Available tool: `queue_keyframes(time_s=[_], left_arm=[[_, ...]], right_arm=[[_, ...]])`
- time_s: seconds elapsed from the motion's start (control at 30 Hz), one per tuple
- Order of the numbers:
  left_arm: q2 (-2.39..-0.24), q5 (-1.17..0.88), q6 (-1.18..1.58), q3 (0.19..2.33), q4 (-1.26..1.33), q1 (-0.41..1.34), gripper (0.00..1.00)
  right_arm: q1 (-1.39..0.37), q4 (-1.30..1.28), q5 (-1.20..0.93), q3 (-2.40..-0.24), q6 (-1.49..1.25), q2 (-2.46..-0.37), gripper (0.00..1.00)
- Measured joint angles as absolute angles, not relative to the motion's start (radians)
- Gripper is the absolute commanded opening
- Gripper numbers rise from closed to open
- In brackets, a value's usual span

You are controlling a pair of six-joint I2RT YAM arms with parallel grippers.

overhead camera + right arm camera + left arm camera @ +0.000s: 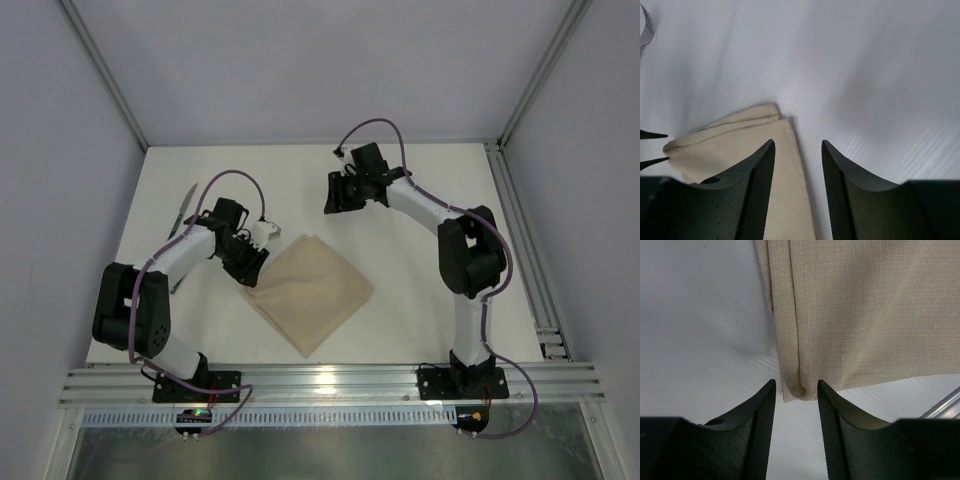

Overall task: Fold the napkin into a case and place the utensils inside
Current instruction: Rotate the square-folded napkin at the center of the board, then smooth out the square-folded napkin at the center of the board.

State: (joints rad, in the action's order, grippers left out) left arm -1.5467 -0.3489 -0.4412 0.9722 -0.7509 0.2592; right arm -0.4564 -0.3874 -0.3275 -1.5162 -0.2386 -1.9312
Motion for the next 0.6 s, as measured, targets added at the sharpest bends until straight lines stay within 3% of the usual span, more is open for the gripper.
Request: queue_keyframes(time_s=[0.27, 0.4, 0.6], left_arm=[[-1.576, -0.347, -0.435, 0.968, -0.744, 0.26, 0.24], [-1.578, -0.34, -0.442, 0.965, -0.745, 0.26, 0.07], [-1.577, -0.331, -0.453, 0.959, -0.745, 0.26, 0.0]], right_arm=[[-0.54, -0.484, -0.37, -1.791, -0.138, -2.26, 0.46], [-0.578, -0.496, -0.383, -1.812, -0.113, -2.294, 0.45], [-0.588, -0.495, -0.391, -1.827, -0.088, -2.311, 0.4]])
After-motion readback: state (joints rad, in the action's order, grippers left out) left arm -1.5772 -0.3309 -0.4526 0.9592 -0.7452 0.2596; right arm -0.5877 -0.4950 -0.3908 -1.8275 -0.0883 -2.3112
